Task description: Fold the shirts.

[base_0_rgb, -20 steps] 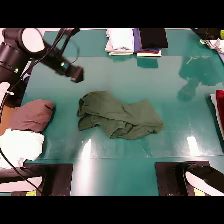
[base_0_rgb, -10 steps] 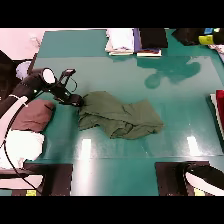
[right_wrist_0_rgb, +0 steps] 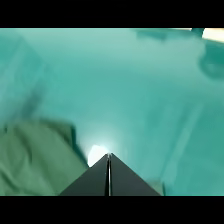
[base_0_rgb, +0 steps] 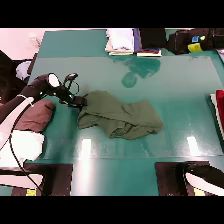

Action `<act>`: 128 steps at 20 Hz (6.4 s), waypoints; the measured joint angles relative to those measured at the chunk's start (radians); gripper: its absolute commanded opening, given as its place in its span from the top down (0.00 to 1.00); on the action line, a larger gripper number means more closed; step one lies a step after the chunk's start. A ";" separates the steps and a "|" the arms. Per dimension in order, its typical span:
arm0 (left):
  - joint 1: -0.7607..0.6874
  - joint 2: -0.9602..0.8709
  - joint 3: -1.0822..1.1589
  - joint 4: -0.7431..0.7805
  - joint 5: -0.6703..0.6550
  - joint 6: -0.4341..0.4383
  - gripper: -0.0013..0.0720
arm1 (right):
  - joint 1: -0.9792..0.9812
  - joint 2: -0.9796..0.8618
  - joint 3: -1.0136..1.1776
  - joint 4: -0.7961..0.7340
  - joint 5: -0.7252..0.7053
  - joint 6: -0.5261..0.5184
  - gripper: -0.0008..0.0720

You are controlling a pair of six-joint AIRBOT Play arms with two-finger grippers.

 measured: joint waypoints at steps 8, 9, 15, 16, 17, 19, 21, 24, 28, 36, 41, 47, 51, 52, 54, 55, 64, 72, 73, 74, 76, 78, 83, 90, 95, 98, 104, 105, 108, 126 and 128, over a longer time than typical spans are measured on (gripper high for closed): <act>0.000 0.066 0.075 0.049 -0.040 0.028 0.94 | -0.151 0.090 -0.531 -0.002 0.140 0.016 0.26; 0.000 0.069 0.077 0.050 -0.041 0.028 0.94 | -0.161 0.090 -0.605 0.000 0.142 0.025 0.26; 0.000 0.076 0.081 0.055 -0.049 0.031 0.94 | -0.185 0.000 -0.882 0.068 0.069 0.076 0.32; 0.000 0.077 0.082 0.055 -0.050 0.031 0.94 | -0.186 -0.016 -0.897 0.091 0.048 0.079 0.39; 0.000 0.077 0.082 0.055 -0.053 0.031 0.94 | -0.186 -0.031 -0.905 0.106 0.031 0.082 0.39; 0.000 0.077 0.082 0.056 -0.055 0.031 0.94 | -0.179 -0.058 -0.908 0.129 0.006 0.086 0.48; 0.000 0.077 0.082 0.056 -0.056 0.031 0.94 | -0.161 -0.082 -0.903 0.142 -0.005 0.087 0.91; 0.000 0.077 0.082 0.056 -0.063 0.031 0.94 | -0.120 -0.099 -0.898 0.154 -0.037 0.076 0.96; 0.000 0.125 0.105 0.094 -0.076 0.031 0.94 | -0.089 -0.031 -0.843 0.068 -0.069 0.062 0.96; 0.000 0.425 0.365 0.158 -0.094 0.031 0.94 | -0.077 0.260 -0.329 -0.258 0.024 0.056 0.96; 0.000 0.605 0.529 0.147 -0.101 0.031 0.94 | -0.078 0.357 -0.008 -0.324 0.037 0.055 0.96; 0.000 0.667 0.735 0.077 -0.082 0.031 0.94 | -0.097 0.328 0.304 -0.411 0.077 0.053 0.96; 0.000 0.645 0.762 0.051 -0.075 0.031 0.94 | -0.142 0.201 0.476 -0.415 0.134 0.035 0.96; 0.000 0.623 0.752 0.058 -0.087 0.031 0.94 | -0.151 0.168 0.485 -0.406 0.140 0.034 0.96; 0.000 0.557 0.715 0.076 -0.123 0.031 0.94 | -0.164 0.103 0.453 -0.371 0.145 0.029 0.96; 0.000 0.517 0.689 0.085 -0.145 0.031 0.94 | -0.169 0.064 0.416 -0.351 0.145 0.027 0.96; 0.000 0.011 0.436 0.100 -0.014 0.028 0.94 | -0.179 -0.333 0.163 -0.286 0.083 0.004 0.96; 0.018 -0.126 0.455 0.116 0.002 0.026 0.32 | -0.182 -0.456 0.174 -0.278 0.063 0.000 0.40; 0.030 -0.121 0.465 0.120 -0.037 0.024 0.43 | -0.185 -0.457 0.189 -0.278 0.090 0.000 0.40; 0.045 -0.109 0.467 0.135 -0.088 0.022 0.46 | -0.190 -0.452 0.197 -0.278 0.119 -0.002 0.40; 0.083 -0.061 0.427 0.156 -0.159 0.008 0.47 | -0.203 -0.412 0.169 -0.278 0.177 -0.010 0.40; 0.124 0.007 0.332 0.179 -0.196 -0.007 0.47 | -0.217 -0.344 0.074 -0.279 0.216 -0.012 0.40; 0.173 0.170 0.035 0.188 -0.190 -0.026 0.47 | -0.259 -0.104 -0.357 -0.266 0.224 0.003 0.28; 0.184 0.224 -0.106 0.171 -0.159 -0.032 0.47 | -0.338 0.118 -0.912 -0.061 0.131 0.056 0.29; 0.185 0.229 -0.120 0.164 -0.151 -0.032 0.47 | -0.306 0.112 -1.040 0.023 0.048 0.086 0.37; 0.185 0.230 -0.122 0.162 -0.150 -0.032 0.46 | -0.256 0.077 -1.027 0.040 0.015 0.103 0.61; 0.185 0.217 -0.124 0.165 -0.140 -0.031 0.23 | -0.189 0.045 -0.970 -0.001 -0.010 0.118 0.96; 0.185 0.209 -0.124 0.165 -0.134 -0.031 0.23 | -0.185 0.051 -0.967 -0.006 -0.010 0.120 0.96; 0.185 0.167 -0.124 0.168 -0.124 -0.030 0.23 | -0.177 0.066 -0.962 -0.017 -0.011 0.122 0.96; 0.152 0.154 -0.044 0.089 -0.184 -0.002 0.94 | -0.174 0.093 -0.816 -0.027 0.018 0.112 0.96; 0.151 0.250 0.033 0.087 -0.192 0.002 0.94 | -0.174 0.132 -0.707 -0.029 0.031 0.102 0.96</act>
